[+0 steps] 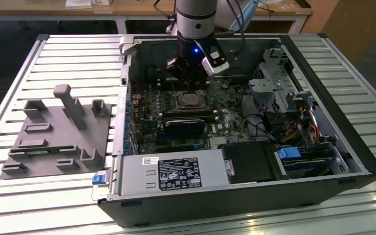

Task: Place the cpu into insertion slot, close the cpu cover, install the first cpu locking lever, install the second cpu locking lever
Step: 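Close the cpu cover, then install the first cpu locking lever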

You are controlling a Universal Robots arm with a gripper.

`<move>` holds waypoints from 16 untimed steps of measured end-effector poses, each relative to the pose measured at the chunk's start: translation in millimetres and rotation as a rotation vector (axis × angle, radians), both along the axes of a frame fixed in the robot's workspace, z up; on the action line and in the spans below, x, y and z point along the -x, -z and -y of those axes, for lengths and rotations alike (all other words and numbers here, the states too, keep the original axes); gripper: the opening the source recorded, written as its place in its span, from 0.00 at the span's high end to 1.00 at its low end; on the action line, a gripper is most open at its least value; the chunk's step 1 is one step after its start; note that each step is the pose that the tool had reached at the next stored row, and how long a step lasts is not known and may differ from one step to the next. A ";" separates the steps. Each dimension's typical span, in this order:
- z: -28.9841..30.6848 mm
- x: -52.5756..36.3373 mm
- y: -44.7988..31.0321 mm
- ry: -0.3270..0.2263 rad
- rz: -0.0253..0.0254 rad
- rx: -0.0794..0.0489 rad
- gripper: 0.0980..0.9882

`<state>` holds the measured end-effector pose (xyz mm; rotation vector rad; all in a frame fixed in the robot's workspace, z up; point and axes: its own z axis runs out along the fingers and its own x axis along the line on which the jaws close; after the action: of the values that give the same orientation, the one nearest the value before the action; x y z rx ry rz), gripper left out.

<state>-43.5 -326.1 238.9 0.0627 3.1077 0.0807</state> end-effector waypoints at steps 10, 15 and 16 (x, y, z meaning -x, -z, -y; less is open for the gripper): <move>0.0 0.0 -0.3 0.003 0.0000 0.000 0.99; 0.0 0.4 -0.2 0.003 0.0001 -0.001 0.99; 0.0 1.4 -0.2 0.003 0.0000 -0.001 0.99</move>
<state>-44.9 -326.1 239.2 0.0679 3.1074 0.0816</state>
